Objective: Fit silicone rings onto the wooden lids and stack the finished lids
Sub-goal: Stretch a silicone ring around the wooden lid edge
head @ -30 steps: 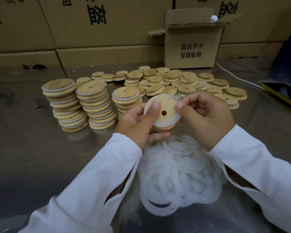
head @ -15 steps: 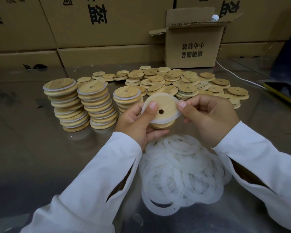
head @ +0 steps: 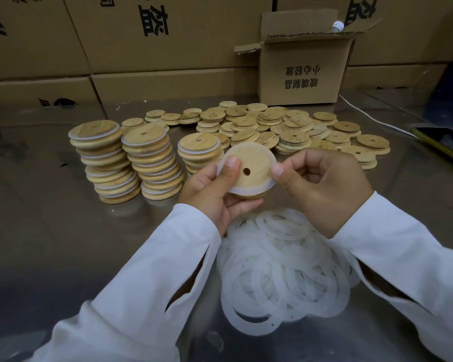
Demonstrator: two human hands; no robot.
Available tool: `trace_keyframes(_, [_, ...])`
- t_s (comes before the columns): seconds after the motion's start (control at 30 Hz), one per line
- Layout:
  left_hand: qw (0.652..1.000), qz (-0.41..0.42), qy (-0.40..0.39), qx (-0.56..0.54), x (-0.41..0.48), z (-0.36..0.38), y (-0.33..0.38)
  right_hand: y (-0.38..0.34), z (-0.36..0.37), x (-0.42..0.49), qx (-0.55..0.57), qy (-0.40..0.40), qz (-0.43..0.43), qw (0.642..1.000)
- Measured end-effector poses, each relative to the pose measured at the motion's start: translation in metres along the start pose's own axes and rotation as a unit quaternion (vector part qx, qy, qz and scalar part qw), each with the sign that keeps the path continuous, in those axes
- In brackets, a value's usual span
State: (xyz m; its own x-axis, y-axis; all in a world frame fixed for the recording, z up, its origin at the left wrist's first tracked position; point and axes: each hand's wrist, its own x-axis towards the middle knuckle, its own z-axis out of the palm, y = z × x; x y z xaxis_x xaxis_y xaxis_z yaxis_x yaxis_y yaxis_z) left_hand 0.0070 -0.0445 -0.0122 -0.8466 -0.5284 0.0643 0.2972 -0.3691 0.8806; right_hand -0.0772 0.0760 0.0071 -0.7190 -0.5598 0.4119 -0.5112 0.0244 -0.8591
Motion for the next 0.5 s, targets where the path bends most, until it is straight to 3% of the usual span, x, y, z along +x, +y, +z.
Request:
trace_keyframes(0.17, [0.995,0.070,0.021,0.066,-0.001,0.002,-0.003,0.003,0.000,-0.003,0.021,0.022,0.004,1.000])
trace_keyframes(0.5, [0.993,0.085,0.042,0.068,-0.001,0.003,-0.002,0.010,0.012,-0.009,0.002,0.075,0.015,0.997])
